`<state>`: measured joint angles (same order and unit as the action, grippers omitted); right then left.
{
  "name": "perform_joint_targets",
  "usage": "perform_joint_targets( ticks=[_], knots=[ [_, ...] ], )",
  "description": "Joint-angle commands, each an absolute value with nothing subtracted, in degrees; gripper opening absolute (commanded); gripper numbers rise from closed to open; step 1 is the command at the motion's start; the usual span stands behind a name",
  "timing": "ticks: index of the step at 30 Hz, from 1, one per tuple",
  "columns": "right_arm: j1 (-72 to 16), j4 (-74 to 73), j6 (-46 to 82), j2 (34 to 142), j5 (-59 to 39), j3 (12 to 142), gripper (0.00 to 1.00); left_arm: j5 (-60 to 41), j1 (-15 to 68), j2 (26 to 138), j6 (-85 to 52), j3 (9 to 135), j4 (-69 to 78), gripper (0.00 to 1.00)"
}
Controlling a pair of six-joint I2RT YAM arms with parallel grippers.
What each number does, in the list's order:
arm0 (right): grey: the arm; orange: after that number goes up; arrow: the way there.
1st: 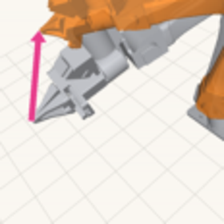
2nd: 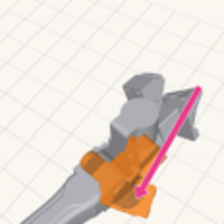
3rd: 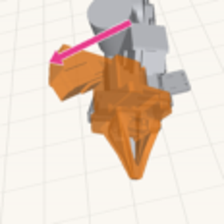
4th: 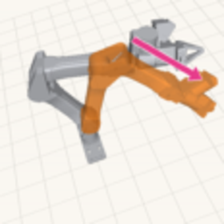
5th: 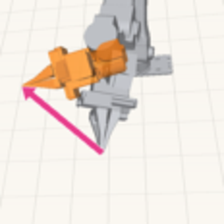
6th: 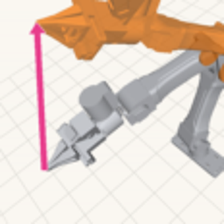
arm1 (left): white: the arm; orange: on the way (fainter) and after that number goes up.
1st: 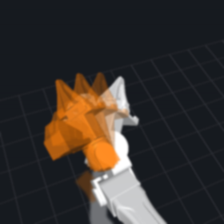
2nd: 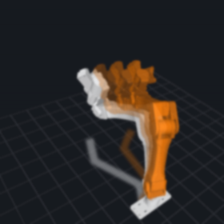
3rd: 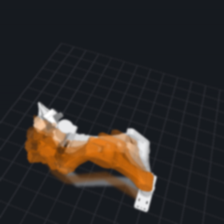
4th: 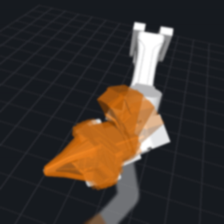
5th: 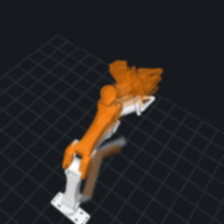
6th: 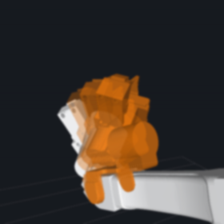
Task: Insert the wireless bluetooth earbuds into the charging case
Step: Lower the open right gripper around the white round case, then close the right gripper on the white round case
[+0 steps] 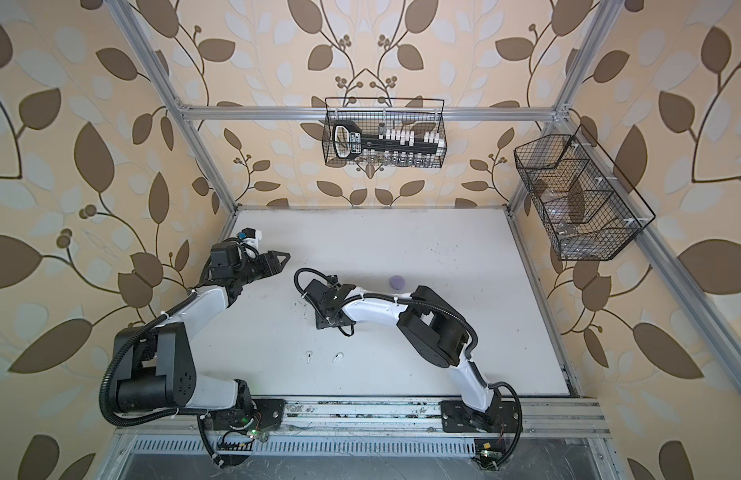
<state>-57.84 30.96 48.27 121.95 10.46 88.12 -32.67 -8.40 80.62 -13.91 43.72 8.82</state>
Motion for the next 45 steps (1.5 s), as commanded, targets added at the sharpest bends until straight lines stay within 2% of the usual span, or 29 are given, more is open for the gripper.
perform_joint_targets(
  ticks=[1,18,45],
  knots=[
    [-58.0,33.1,46.7,123.4,10.4,89.8,0.71,-34.2,-9.3,80.4,-14.2,42.8,11.1,0.57],
    [-58.5,36.5,43.3,126.7,12.0,93.4,0.71,-34.7,-9.5,81.5,-14.6,42.5,11.6,0.57],
    [-59.9,42.6,40.9,130.3,17.5,98.0,0.61,-35.2,-9.6,82.0,-15.1,42.5,11.8,0.57]
  ],
)
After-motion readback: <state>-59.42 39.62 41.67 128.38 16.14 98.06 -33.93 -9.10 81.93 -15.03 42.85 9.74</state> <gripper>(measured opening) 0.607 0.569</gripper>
